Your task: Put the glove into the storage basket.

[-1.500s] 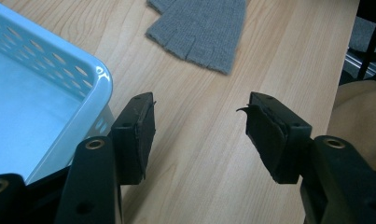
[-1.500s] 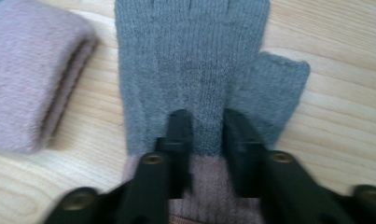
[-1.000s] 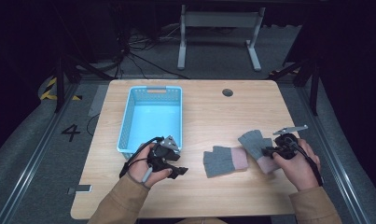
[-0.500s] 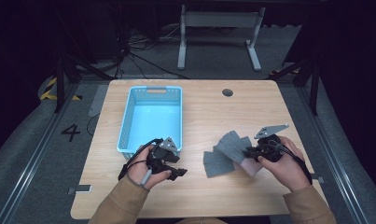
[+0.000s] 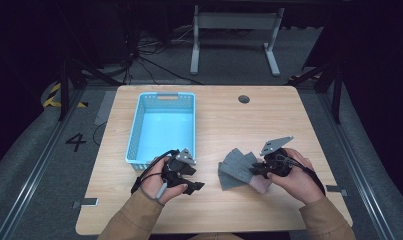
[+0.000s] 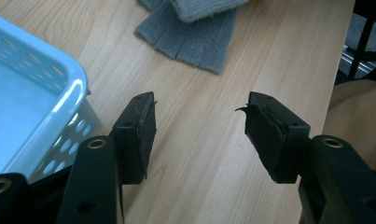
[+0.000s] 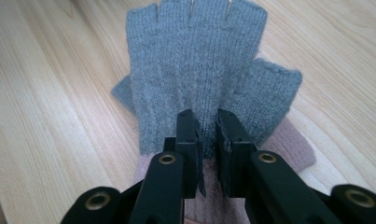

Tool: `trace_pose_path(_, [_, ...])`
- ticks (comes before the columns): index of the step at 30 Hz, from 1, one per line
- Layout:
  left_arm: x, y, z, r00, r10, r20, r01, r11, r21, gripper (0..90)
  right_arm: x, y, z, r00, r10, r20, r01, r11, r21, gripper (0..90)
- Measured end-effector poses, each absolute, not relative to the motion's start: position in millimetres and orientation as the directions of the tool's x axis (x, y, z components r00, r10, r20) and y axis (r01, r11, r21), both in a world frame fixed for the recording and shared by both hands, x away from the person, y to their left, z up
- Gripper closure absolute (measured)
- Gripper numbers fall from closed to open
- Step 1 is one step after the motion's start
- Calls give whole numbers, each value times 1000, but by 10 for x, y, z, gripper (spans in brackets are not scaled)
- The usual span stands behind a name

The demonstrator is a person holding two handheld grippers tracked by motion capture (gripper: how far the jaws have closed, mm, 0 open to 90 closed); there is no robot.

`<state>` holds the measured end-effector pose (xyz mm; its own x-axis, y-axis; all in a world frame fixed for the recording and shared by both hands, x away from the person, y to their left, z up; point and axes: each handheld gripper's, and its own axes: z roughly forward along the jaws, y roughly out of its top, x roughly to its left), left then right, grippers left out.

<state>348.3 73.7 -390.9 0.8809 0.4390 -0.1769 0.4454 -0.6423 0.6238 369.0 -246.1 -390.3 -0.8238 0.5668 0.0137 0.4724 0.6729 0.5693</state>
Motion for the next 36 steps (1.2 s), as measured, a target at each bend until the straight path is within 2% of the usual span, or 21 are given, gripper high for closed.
trace_pose_path(4, [3482,680,-3946,887,432,-165,433,-649,625,454,3721,-2449,-3993,-836,549,8,461,693,555,812])
trace_pose_path(8, [3467,582,-4004,894,429,-129,408,-662,628,566,3750,-2441,-4094,-841,542,8,458,703,545,810])
trace_pose_path(11, [3456,503,-4037,899,421,-118,396,-668,631,602,3757,-2435,-4139,-846,533,1,447,710,544,800])
trace_pose_path(16, [3489,418,-4104,892,435,-121,406,-657,635,674,3711,-2440,-4163,-841,541,-16,437,696,570,695])
trace_pose_path(19, [3513,359,-4147,898,427,-108,395,-673,625,707,3641,-2502,-4098,-826,563,-22,443,673,593,673])
trace_pose_path(25, [3551,240,-4211,906,413,-96,380,-691,615,699,3489,-2732,-4025,-779,625,-39,490,647,585,657])
trace_pose_path(27, [3568,196,-4239,907,417,-66,369,-707,603,644,3433,-2839,-4035,-757,653,-29,527,637,562,645])
trace_pose_path(34, [3640,71,-4334,911,409,-57,366,-734,572,646,3356,-3006,-4094,-741,671,-34,558,643,524,639])
trace_pose_path(36, [3651,42,-4352,907,420,-33,366,-745,558,615,3343,-3025,-4116,-738,674,-31,566,644,515,639])
